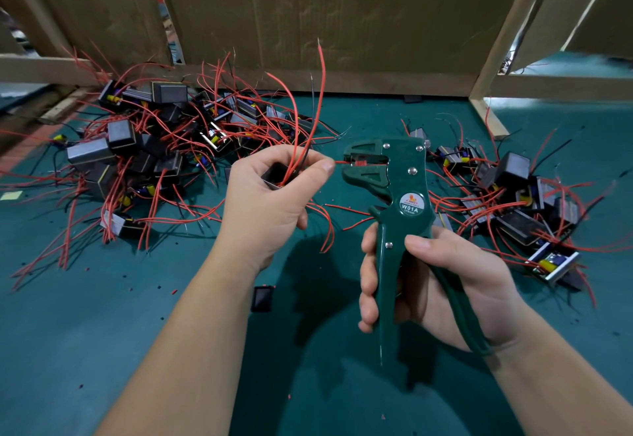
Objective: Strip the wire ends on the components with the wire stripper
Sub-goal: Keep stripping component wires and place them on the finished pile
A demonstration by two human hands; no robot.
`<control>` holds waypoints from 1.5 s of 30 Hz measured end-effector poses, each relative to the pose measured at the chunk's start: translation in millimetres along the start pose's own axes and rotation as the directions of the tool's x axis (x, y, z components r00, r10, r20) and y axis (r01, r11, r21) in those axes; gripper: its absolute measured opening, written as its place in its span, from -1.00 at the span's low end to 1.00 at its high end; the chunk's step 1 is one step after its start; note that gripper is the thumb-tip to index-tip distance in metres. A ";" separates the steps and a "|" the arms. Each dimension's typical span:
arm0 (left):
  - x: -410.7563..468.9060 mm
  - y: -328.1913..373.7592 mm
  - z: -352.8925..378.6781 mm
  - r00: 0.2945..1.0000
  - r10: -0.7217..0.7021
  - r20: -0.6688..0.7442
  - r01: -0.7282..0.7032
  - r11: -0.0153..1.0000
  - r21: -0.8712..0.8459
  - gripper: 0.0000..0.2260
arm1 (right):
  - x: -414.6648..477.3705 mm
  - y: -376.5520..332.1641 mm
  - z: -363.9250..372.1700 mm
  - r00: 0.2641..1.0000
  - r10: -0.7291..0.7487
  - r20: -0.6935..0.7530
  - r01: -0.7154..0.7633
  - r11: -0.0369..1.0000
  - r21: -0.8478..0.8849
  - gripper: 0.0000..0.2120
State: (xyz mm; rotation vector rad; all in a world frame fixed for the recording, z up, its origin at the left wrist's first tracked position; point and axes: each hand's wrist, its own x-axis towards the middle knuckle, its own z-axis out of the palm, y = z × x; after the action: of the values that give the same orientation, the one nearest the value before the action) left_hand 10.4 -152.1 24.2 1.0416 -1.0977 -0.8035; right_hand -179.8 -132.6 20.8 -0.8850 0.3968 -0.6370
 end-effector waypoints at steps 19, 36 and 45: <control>-1.4 -0.2 5.6 0.999 -0.040 0.003 0.040 0.991 -0.130 -0.82 | 7.4 11.3 13.2 0.955 -0.060 -0.290 0.031 0.994 -0.104 -0.63; -10.5 3.0 -0.9 0.864 -0.178 0.472 0.156 0.984 0.085 -0.89 | -4.1 -15.5 -6.2 0.955 -0.290 -0.069 0.298 0.938 0.176 -0.50; -3.6 -0.9 -1.6 0.920 -0.256 0.297 0.221 0.964 0.147 -0.89 | -0.9 -10.5 -7.5 0.975 -0.212 -0.070 0.218 0.971 0.100 -0.36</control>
State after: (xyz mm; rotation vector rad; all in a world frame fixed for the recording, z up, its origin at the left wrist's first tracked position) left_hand 10.9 -148.7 22.1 1.1834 -1.3111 -1.1448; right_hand -188.4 -141.3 25.0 -0.8135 0.3185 -0.8782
